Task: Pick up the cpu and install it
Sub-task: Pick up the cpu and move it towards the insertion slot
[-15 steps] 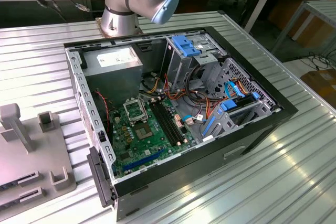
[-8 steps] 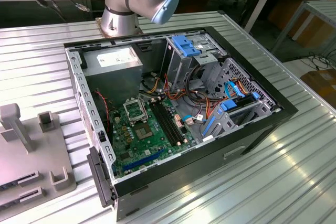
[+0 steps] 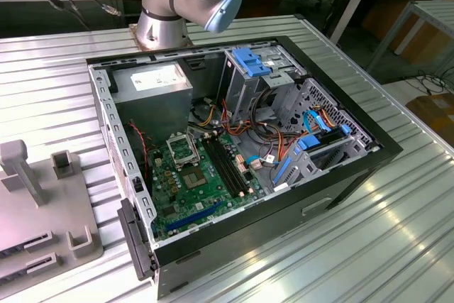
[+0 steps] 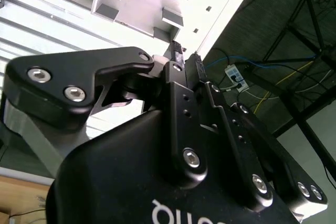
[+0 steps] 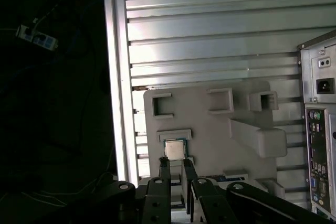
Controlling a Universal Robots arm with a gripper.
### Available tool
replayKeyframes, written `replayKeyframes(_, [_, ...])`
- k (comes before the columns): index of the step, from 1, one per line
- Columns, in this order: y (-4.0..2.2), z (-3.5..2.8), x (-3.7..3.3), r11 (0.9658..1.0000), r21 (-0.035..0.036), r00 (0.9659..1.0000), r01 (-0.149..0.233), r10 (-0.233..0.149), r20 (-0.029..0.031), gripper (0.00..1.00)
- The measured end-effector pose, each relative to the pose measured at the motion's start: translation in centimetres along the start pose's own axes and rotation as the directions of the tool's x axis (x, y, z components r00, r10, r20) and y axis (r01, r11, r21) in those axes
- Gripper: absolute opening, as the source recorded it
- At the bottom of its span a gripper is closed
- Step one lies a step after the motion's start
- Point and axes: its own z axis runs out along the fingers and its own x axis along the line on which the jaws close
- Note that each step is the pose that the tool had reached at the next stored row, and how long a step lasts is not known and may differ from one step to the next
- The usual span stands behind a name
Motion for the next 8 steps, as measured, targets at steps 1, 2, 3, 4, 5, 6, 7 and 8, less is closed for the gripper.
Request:
replayKeyframes(1, [0.00,0.00,0.00,1.0000,0.0000,1.0000,0.000,0.000,0.0000,0.24])
replayKeyframes(2, [0.00,0.00,0.01,1.0000,0.0001,1.0000,0.000,0.000,0.0000,0.24])
replayKeyframes(3, [0.00,0.00,0.01,1.0000,0.0000,1.0000,0.000,0.000,0.0000,0.24])
replayKeyframes(4, [0.00,0.00,0.01,1.0000,0.0000,1.0000,0.000,0.000,0.0000,0.25])
replayKeyframes(5, [0.00,0.00,0.02,1.0000,0.0001,1.0000,0.000,0.000,0.0000,0.31])
replayKeyframes(6, [0.00,0.00,0.02,1.0000,0.0000,1.0000,0.000,0.000,0.0000,0.37])
replayKeyframes(7, [0.00,0.00,0.02,1.0000,0.0000,1.0000,0.000,0.000,0.0000,0.37])
replayKeyframes(8, [0.00,0.00,0.03,1.0000,0.0000,1.0000,0.000,0.000,0.0000,0.37])
